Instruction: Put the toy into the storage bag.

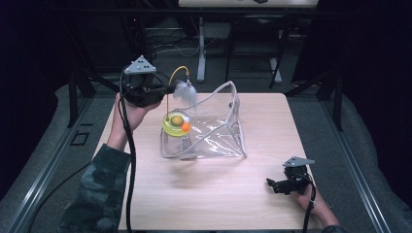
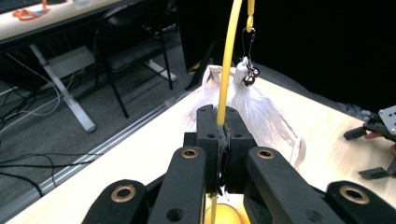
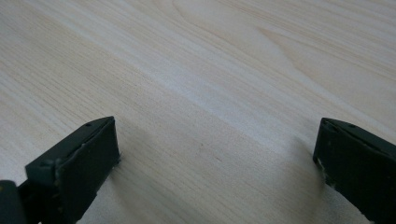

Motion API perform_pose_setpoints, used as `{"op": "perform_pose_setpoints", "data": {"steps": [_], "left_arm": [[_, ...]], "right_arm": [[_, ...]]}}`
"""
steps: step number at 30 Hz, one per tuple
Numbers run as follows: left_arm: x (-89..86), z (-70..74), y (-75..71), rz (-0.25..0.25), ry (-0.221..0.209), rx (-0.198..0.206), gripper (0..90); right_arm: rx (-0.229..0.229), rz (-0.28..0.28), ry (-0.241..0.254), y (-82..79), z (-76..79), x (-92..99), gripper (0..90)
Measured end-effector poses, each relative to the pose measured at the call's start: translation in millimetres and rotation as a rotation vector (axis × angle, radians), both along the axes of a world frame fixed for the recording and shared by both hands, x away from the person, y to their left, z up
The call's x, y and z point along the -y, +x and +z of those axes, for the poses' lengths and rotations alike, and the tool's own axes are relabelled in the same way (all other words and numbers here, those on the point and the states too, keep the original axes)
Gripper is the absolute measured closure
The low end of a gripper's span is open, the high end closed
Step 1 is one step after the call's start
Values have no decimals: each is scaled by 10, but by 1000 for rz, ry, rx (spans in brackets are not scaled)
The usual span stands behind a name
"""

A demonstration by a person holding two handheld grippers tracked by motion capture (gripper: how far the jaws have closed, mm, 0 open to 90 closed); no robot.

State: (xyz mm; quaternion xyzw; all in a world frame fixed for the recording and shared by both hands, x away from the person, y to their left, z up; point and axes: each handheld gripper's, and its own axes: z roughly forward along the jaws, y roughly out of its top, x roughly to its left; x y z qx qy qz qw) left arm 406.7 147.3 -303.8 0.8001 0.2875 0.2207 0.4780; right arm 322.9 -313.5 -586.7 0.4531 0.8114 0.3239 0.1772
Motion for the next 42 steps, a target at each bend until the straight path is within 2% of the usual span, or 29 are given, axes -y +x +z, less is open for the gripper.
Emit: {"op": "perform_pose_setpoints", "data": {"steps": [5,9,11,21,30,41,42], "left_arm": [[63,-47,74,-8,39,-28,879],[88,-69,106,-9,52,-35,879],[127,-81,129,-21,76,-46,879],[243,-121,165,-46,110,-64,879],[365,-198,248,-68,187,-99,878],[478,-295,350,-93,224,-143,878],[506,-315,369,-102,240,-156,877]], "right_arm": [[1,1,1,0,0,0,0],[1,1,1,0,-1,0,0],[0,0,1,0,-1,-1,0],[1,0,1,1,-1,0,0],[0,1,1,1,0,0,0],[1,1,0,1,-1,0,0],[1,1,1,1,-1,0,0]]}}
